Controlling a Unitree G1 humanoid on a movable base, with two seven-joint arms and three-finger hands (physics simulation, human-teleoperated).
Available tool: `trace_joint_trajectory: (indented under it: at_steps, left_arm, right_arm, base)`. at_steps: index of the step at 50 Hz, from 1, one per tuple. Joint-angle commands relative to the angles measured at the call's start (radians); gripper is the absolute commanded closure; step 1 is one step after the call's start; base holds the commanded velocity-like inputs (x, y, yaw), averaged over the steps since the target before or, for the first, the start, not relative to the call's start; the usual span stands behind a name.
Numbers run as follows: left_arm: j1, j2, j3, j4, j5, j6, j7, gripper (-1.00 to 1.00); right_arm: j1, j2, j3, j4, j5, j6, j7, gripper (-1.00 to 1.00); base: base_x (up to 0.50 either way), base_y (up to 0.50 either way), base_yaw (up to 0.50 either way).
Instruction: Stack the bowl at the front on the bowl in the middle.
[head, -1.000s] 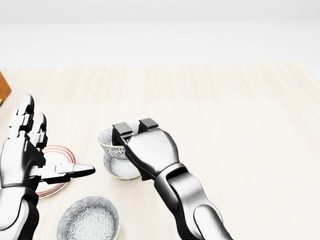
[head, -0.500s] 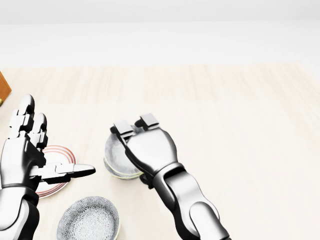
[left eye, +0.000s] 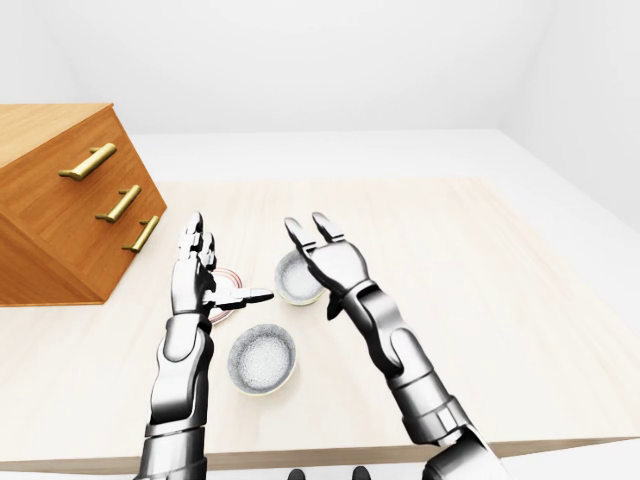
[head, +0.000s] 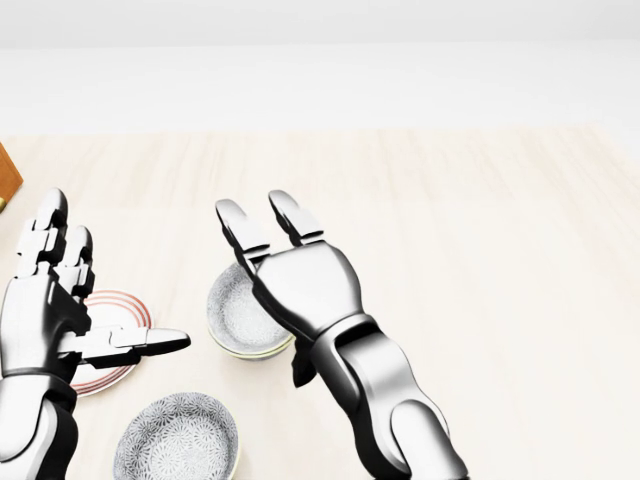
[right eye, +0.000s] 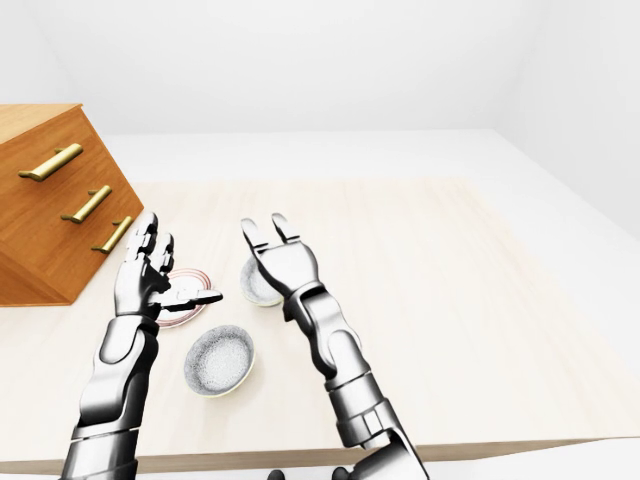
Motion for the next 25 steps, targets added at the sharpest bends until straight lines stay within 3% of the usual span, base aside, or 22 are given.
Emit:
trace_joint_trajectory:
  at_steps: [1, 7, 13, 15, 20, 21, 22, 24, 25]
  left_arm:
    - [0.001, -0.002, -0.001, -0.01, 0.001, 0.0, 0.001, -1.0]
    - [-0.001, 0.001, 0.003, -0.032, -0.001, 0.0, 0.002, -1.0]
    - [-0.007, 0.007, 0.008, -0.049, -0.002, 0.0, 0.001, -1.0]
    - [-0.006, 0.008, 0.01, -0.055, -0.003, 0.0, 0.002, -1.0]
    - [-0.009, 0.008, 0.011, -0.058, -0.001, 0.0, 0.003, -1.0]
    - [-0.01, 0.009, 0.01, -0.062, 0.0, 0.0, 0.003, -1.0]
    - [-0.009, 0.009, 0.01, -0.066, 0.001, 0.0, 0.003, -1.0]
    - [-0.011, 0.01, 0.01, -0.075, 0.002, 0.0, 0.003, -1.0]
    - [-0.01, 0.01, 0.01, -0.079, 0.003, 0.0, 0.002, -1.0]
  right_arm:
    - [-0.024, -0.023, -0.065, -0.166, 0.149, 0.0, 0.125, -1.0]
    - [-0.114, -0.055, -0.139, -0.19, 0.306, 0.0, 0.126, -1.0]
    - [-0.175, -0.175, -0.209, -0.037, 0.396, 0.0, 0.016, -1.0]
    - [-0.133, -0.215, -0.248, -0.08, 0.456, 0.0, 0.022, -1.0]
    - [-0.076, -0.235, -0.301, -0.16, 0.67, 0.013, 0.017, -1.0]
    - [-0.057, -0.227, -0.313, -0.187, 0.735, 0.028, 0.018, -1.0]
    - [-0.019, -0.207, -0.332, -0.24, 0.824, 0.078, 0.027, -1.0]
    - [0.006, -0.21, -0.329, -0.27, 0.905, 0.089, -0.005, -1.0]
    - [0.028, -0.206, -0.332, -0.293, 0.947, 0.11, -0.013, -1.0]
  base:
    - [0.0, 0.0, 0.0]
    - [0.0, 0.0, 0.0]
    - [0.0, 0.0, 0.0]
    - [0.0, 0.0, 0.0]
    - [0.0, 0.0, 0.0]
    - [0.0, 0.0, 0.0]
    - [0.0, 0.0, 0.0]
    - [0.0, 0.0, 0.0]
    - [0.0, 0.0, 0.0]
